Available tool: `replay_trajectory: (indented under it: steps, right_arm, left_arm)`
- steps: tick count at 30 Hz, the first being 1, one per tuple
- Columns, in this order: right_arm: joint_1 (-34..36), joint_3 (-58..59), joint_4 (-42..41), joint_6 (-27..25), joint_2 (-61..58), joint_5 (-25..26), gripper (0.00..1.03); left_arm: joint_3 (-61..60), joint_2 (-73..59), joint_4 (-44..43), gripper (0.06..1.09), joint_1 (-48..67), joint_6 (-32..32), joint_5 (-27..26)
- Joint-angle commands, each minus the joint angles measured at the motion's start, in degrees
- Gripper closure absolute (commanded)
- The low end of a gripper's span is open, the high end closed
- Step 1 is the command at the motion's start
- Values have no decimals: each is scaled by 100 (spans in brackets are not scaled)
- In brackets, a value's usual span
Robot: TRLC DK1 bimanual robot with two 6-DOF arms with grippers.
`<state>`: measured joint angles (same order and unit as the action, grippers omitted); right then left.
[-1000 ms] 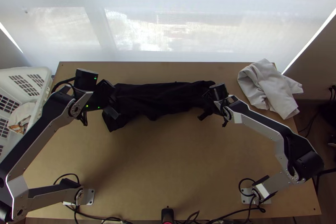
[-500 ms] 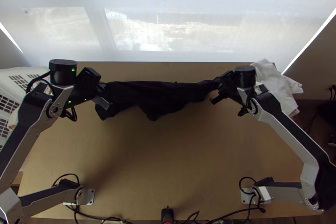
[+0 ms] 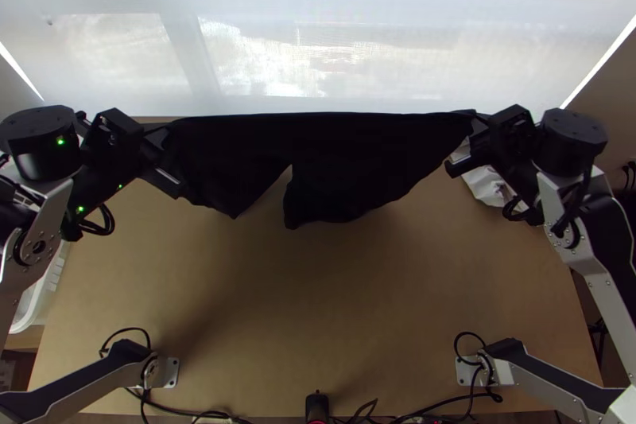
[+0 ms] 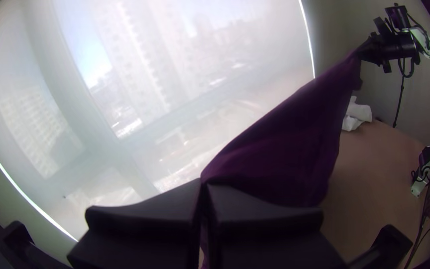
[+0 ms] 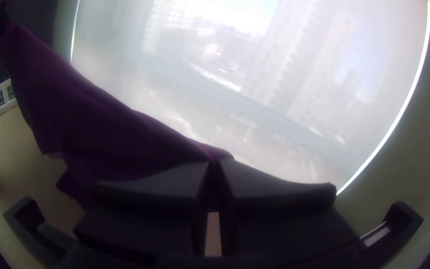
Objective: Fold the t-shirt
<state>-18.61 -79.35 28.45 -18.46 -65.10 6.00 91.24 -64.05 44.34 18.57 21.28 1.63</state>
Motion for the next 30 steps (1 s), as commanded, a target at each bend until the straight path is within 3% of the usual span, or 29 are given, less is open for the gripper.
replay_trajectory:
  steps: [1,7,16,30]
  right_arm:
    - [15,-133,-111,-167,815,138,100]
    - [-20,-107,-762,-641,1492,288,100]
    - [-319,-168,-1096,-1406,2107,279,100]
    - [-521,-432,-551,-1459,2450,244,100]
  left_arm:
    - [350,455,-356,105,332,87,408]
    - [553,807,-566,105,358,-141,426]
    - [676,1237,-637,105,428,-141,417]
    - [623,1993,383,105,472,-80,294]
